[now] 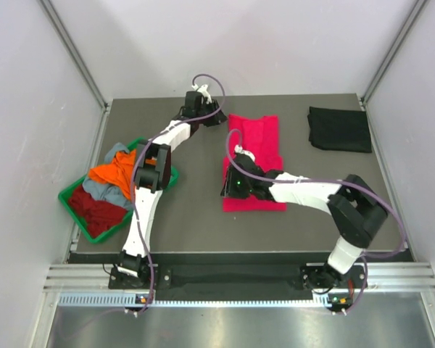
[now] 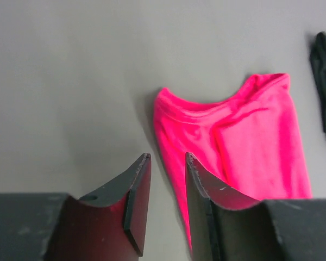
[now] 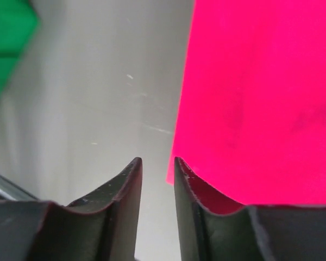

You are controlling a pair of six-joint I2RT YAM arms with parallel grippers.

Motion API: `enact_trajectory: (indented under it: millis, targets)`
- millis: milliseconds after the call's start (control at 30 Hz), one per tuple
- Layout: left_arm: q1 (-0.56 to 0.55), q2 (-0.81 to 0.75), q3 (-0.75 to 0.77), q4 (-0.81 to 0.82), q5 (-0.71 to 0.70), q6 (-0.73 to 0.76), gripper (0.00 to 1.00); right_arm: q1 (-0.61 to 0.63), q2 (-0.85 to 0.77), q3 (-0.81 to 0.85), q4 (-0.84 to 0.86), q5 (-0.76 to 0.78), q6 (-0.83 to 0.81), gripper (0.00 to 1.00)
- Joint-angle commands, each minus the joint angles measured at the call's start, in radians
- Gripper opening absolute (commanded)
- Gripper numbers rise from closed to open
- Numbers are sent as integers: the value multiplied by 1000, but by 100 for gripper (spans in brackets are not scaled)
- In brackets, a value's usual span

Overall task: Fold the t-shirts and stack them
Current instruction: Fold the tshirt

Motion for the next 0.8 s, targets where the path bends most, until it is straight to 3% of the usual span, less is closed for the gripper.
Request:
enact_trajectory:
  millis: [0, 200, 267, 500, 767]
  targets:
    - [21, -176, -2, -67, -14, 26, 37, -39, -137, 48, -93, 42, -22, 32]
    - [27, -300, -49, -274, 15, 75, 38, -179, -334, -58, -193, 13, -51, 40]
    - [27, -364, -129, -339, 38, 83, 38, -225, -396, -107, -224, -31, -104, 44]
    - [3, -650, -584, -341, 83, 74, 36, -479, -514, -266, -276, -144, -142, 48]
    - [-127, -970, -971, -364, -14, 71, 37, -567, -556, -424, -182, -194, -76, 47]
